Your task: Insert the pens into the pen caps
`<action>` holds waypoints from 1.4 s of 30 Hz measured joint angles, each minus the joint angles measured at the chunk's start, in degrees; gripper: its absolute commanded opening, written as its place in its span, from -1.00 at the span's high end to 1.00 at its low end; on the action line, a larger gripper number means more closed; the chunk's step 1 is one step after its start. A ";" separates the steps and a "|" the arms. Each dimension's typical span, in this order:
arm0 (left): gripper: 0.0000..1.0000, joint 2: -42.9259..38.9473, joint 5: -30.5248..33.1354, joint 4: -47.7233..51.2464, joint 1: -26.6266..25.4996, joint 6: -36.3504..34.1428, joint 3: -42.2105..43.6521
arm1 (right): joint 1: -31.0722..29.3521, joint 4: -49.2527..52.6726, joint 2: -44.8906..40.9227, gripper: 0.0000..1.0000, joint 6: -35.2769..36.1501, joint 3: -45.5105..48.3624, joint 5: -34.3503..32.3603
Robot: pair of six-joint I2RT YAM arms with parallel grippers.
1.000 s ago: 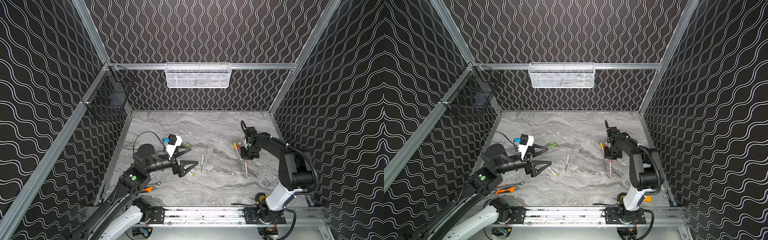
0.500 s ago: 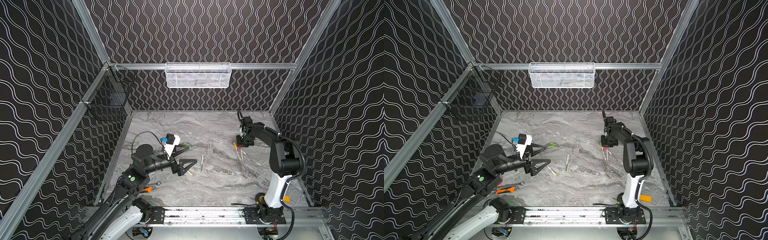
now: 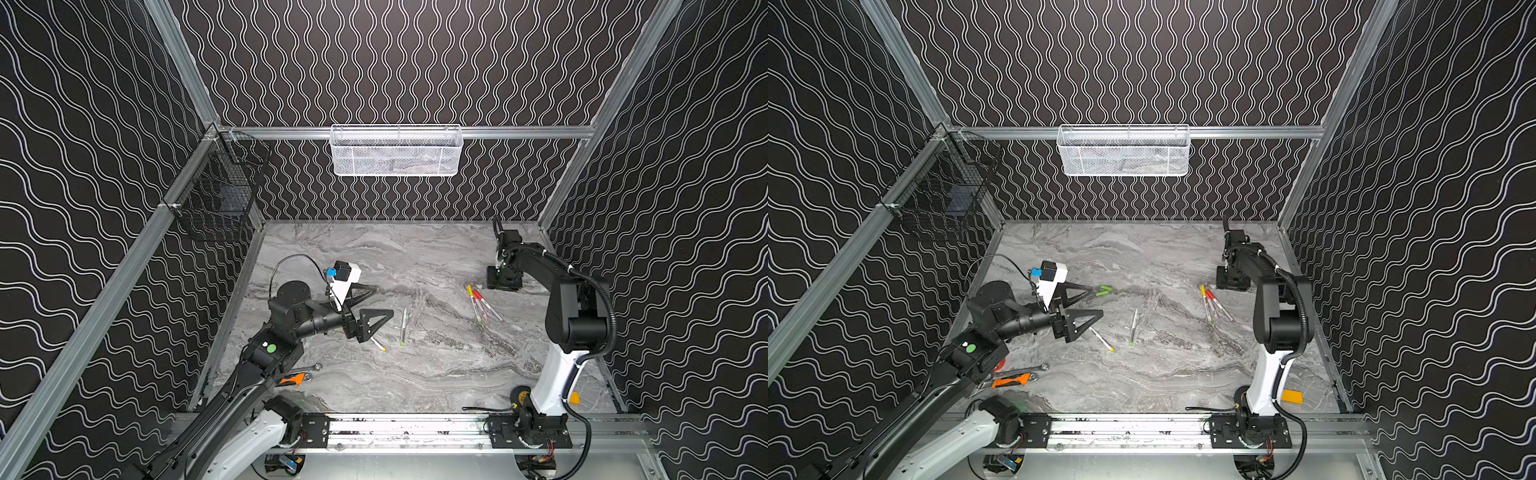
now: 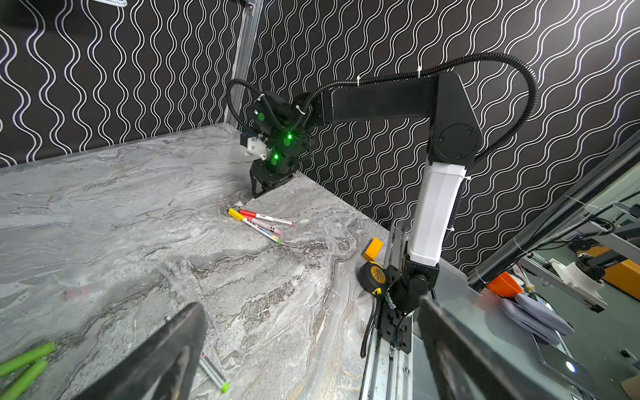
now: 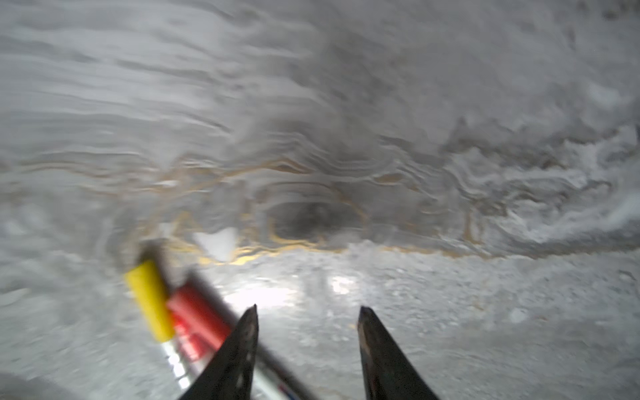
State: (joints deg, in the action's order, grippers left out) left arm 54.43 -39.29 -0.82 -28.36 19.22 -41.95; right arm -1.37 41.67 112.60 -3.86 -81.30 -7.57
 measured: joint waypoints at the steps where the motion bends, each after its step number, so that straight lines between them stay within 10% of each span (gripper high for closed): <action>1: -0.97 0.11 -0.37 -0.22 0.22 0.15 0.00 | 0.13 0.07 0.00 -0.02 -0.02 0.52 -0.94; 29: -0.97 0.79 -3.93 -3.82 1.73 2.25 -0.35 | -4.33 1.03 -8.87 -0.03 0.87 7.28 3.96; 42: -0.97 -6.84 5.90 6.10 1.77 1.40 -0.46 | -24.28 -1.49 -14.97 -0.20 -4.72 7.54 11.32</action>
State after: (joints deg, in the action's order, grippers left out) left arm 47.59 -33.39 5.28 -26.59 20.62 -42.41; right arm -25.65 40.18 97.62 -8.58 -73.76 3.75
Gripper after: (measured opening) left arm 0.986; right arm 0.591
